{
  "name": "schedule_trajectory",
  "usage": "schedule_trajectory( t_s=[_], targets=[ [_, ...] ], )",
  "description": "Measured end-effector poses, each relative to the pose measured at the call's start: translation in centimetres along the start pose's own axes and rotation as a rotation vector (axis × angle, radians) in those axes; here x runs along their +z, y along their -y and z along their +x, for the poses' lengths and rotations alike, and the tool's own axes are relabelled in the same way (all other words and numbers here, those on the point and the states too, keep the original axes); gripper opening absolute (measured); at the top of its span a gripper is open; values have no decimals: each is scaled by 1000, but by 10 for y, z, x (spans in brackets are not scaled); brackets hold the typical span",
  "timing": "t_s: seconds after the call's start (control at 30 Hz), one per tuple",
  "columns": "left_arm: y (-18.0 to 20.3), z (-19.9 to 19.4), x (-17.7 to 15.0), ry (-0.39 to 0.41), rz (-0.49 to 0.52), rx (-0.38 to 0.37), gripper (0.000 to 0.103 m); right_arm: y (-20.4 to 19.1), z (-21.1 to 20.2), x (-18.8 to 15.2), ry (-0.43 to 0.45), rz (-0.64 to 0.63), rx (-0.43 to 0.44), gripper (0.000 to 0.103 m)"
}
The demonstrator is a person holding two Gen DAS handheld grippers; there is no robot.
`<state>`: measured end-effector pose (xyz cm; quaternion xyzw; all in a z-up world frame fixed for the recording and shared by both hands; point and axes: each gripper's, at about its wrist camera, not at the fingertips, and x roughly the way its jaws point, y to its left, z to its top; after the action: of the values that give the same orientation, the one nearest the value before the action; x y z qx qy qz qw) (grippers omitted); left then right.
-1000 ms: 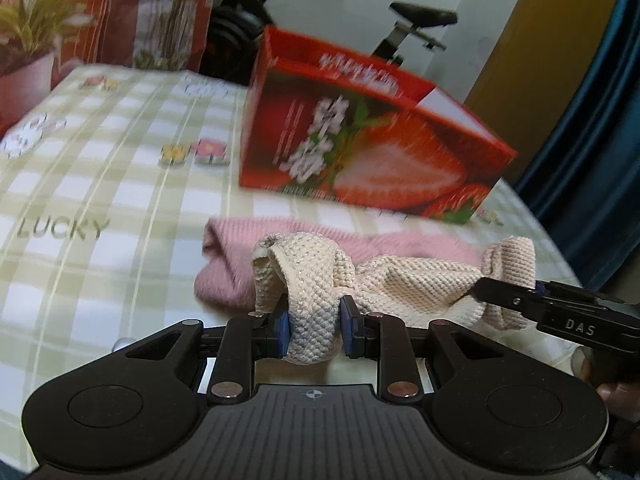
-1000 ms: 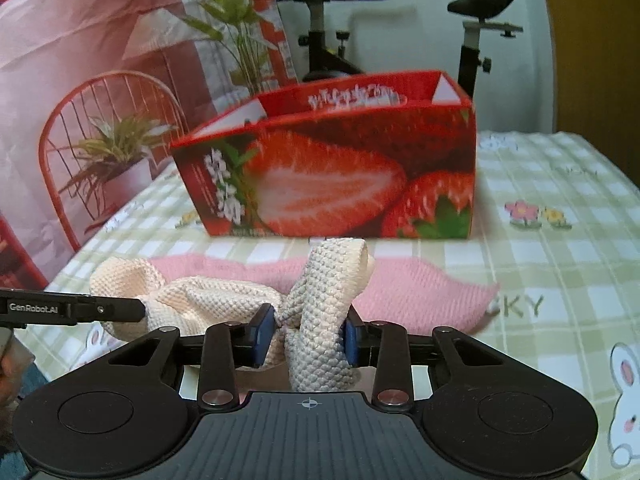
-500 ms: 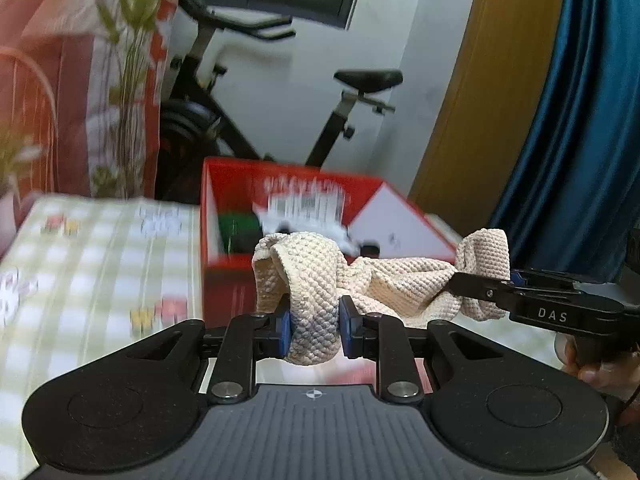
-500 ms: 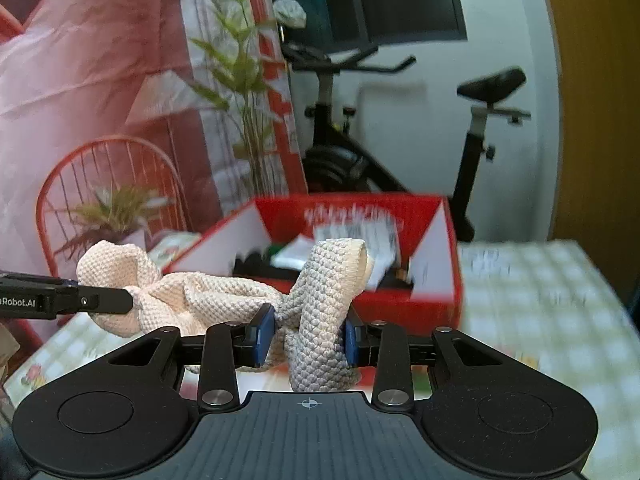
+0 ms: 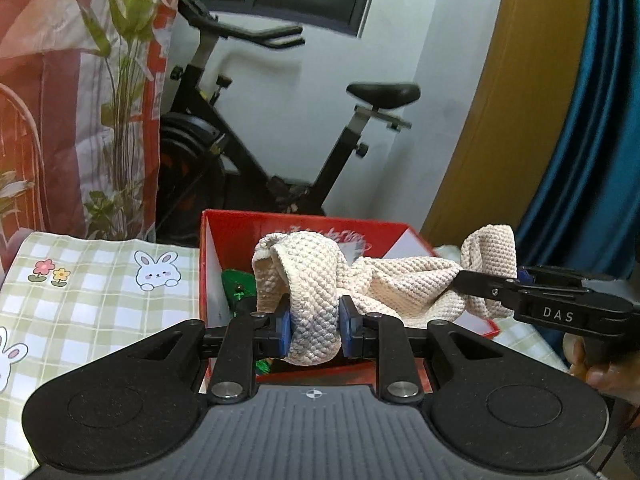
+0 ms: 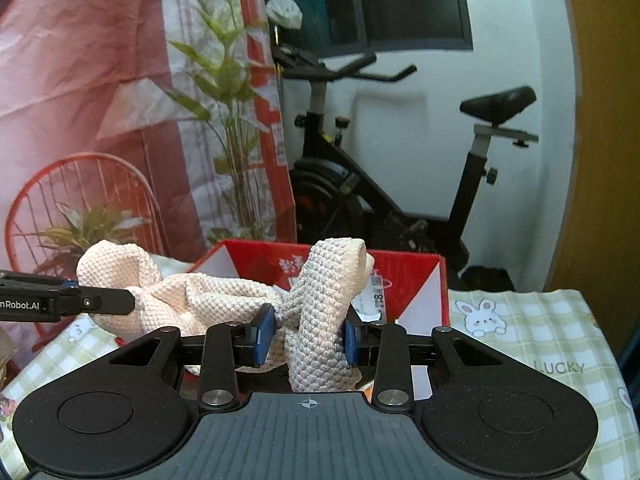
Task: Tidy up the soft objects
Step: 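Lift the cream cloth with both grippers and carry it over the box, then lower the cream cloth into the box and open both grippers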
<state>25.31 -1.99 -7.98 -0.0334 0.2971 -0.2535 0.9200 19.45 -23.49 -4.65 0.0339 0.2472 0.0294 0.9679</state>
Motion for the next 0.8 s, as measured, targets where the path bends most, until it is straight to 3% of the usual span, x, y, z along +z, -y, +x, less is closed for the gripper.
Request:
schedule_trajectory(
  t_s=[0.37, 0.53, 0.8],
  targets=[
    [-6, 49, -2, -194, 84, 20, 25, 4, 80, -8, -234, -45, -1, 32],
    [-11, 70, -3, -259, 70, 14, 25, 6, 101, -14, -305, -40, -9, 32],
    [-12, 83, -3, -274, 78, 19, 25, 12, 114, -25, -347, -27, -15, 32]
  ],
)
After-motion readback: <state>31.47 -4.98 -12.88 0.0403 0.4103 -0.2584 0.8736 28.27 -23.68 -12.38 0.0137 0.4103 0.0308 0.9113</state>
